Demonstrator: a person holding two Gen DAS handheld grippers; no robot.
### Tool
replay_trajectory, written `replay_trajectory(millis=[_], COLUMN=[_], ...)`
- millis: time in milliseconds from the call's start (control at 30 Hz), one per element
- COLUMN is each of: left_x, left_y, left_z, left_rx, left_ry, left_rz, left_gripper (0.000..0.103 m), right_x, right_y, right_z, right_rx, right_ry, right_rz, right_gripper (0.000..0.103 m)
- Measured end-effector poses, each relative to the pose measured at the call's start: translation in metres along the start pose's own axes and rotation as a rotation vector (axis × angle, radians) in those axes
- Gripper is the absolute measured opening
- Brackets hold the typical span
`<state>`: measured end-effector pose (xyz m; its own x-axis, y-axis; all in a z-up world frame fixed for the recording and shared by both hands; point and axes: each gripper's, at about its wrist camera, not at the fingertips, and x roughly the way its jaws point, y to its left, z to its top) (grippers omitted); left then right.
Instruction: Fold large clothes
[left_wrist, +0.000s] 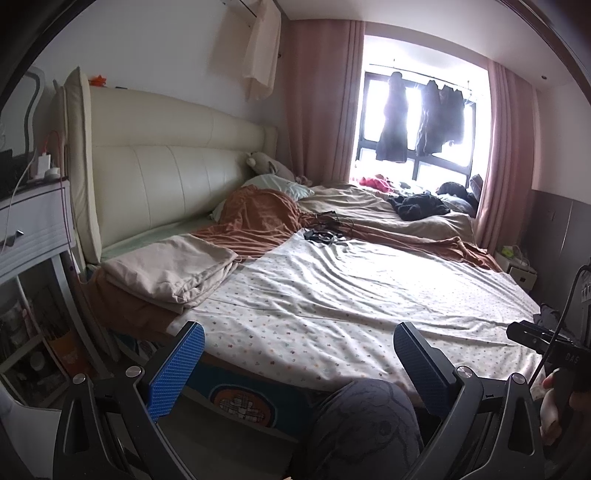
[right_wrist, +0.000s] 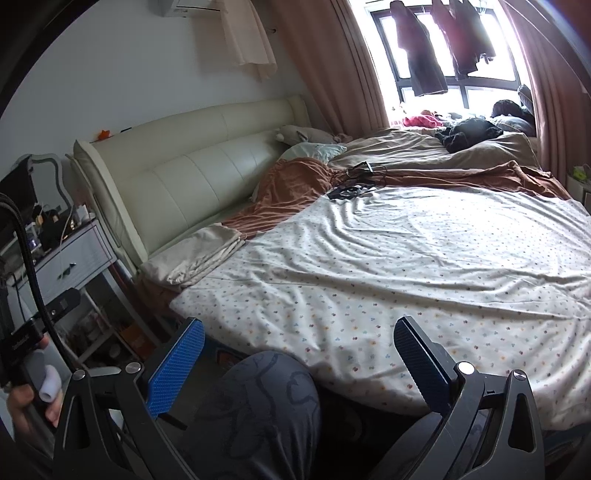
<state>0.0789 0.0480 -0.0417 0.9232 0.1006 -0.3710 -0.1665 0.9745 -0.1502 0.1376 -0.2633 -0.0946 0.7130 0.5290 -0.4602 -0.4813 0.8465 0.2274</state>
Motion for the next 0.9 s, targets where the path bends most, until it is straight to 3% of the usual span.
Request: replay_trajectory(millis=[900], left_x=[-0.0071], left_y=[-0.0062], left_z=[-0.0005], left_rx=[0.006], left_ry=[-0.021], left_rz=[0.007], left_gripper=[0.103], right_x=[-0.0013], right_y=[0.0019], right_z=[-0.0009], right_rx=[0.024], right_ry=[0.008], right_rz=[-0.008], right_gripper=[0.103])
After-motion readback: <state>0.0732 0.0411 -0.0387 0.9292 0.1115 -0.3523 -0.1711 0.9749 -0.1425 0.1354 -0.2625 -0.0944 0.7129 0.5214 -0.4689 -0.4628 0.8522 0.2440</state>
